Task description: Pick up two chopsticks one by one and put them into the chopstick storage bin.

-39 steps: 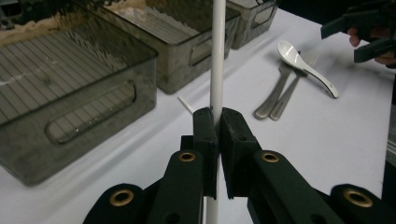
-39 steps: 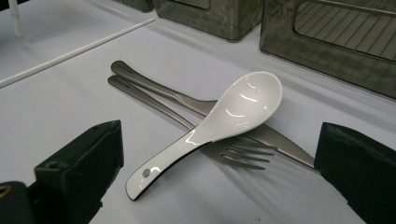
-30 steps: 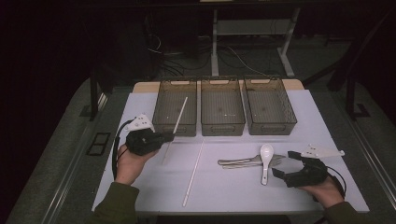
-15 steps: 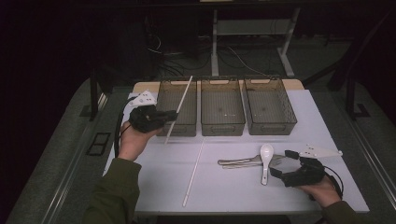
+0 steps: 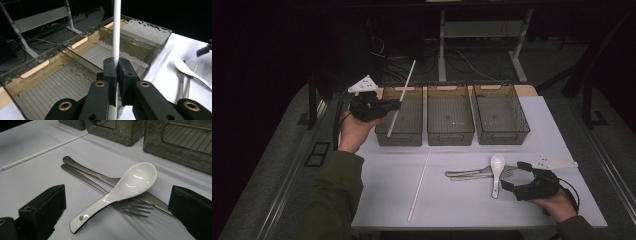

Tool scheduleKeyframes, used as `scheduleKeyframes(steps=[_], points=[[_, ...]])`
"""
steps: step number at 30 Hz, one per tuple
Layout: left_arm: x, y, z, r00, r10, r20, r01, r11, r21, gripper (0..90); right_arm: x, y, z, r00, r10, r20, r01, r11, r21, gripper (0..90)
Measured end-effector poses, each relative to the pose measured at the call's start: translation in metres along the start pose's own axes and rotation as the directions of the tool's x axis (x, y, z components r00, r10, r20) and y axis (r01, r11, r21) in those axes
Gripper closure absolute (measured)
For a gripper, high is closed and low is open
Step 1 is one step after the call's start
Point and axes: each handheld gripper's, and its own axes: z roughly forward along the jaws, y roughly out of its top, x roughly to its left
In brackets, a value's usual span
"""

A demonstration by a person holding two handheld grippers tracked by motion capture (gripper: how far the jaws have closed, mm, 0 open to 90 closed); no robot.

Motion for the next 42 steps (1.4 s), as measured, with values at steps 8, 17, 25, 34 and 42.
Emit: scheduleKeyframes(steps=[8,17,25,34,42], points=[[0.023,-0.001,0.013,0.9986,-0.037,-0.038,0.037,0.9993,-0.006,84.2,0.0,0.0,-0.001,1.0,-0.001,0.003,0.001,1.0,-0.003,1.3],[0.05,-0.024,0.026,0.9887,-0.103,-0.108,0.109,0.993,0.046,84.2,0.0,-0.001,-0.001,1.0,0.0,0.005,0.0,1.0,-0.001,1.3],[0.06,-0.048,0.04,0.981,-0.135,-0.14,0.152,0.9809,0.121,84.1,0.0,-0.001,-0.002,1.0,0.001,0.006,-0.001,1.0,0.0,1.3],[0.062,-0.064,0.053,0.9743,-0.165,-0.154,0.194,0.96,0.202,84.1,-0.001,-0.001,-0.003,1.0,0.002,0.007,-0.002,1.0,0.0,1.3],[0.061,-0.069,0.067,0.9701,-0.163,-0.18,0.204,0.9491,0.24,83.7,0.0,-0.001,-0.002,1.0,0.001,0.008,-0.001,1.0,0.002,1.3]])
